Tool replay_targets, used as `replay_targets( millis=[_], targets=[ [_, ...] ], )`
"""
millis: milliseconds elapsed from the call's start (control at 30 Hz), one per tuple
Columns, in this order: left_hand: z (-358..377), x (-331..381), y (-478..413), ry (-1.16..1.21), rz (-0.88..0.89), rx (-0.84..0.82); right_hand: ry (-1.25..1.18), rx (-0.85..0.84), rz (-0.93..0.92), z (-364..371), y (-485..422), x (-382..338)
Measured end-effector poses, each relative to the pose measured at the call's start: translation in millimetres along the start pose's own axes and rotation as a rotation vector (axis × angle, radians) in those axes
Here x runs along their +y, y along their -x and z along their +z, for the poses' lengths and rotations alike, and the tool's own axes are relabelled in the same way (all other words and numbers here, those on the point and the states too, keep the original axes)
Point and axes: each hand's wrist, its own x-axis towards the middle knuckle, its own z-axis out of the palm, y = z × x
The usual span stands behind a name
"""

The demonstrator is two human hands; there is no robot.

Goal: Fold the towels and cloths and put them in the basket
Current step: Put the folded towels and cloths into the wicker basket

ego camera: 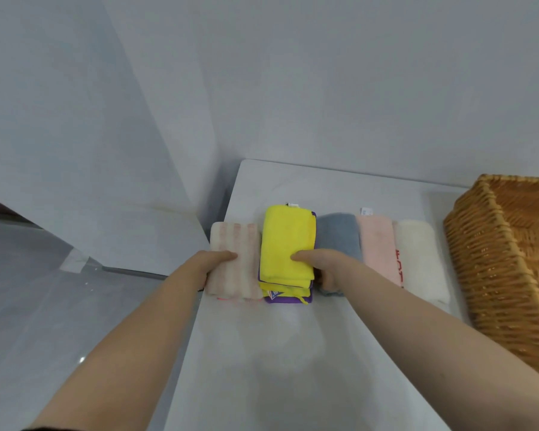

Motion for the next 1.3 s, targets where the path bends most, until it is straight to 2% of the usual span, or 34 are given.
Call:
replay_targets(
  millis=[133, 400, 667, 800, 1033, 1167, 1300],
  targets=[
    [0, -2, 1, 0.017, 0.003, -0.033, 0.013, -0.023, 0.010, -6, -1, 1],
    [-15, -11, 1, 0.146, -0.011, -0.084, -0.189, -0.104, 0.061, 2, 4, -1],
    [-6, -18, 2, 0.098, -0.038, -0.073, -0.133, -0.216, 0.082, -4, 10, 1],
    [-4, -20, 8, 0.072, -0.051, -0.096, -0.034, -0.224, -0.033, -4, 18, 5],
    [5, 0, 33, 0.134, 0.033, -0.117, -0.130, -0.306, -0.276, -27, 54, -7],
    [46, 31, 51, 0.169, 0.129, -0.194, -0.184, -0.270, -0.414, -72, 88, -24],
    [112, 56, 72, 0.171, 0.201, -0.261, -0.285, -0.247, -0.437, -145, 125, -25]
  ],
)
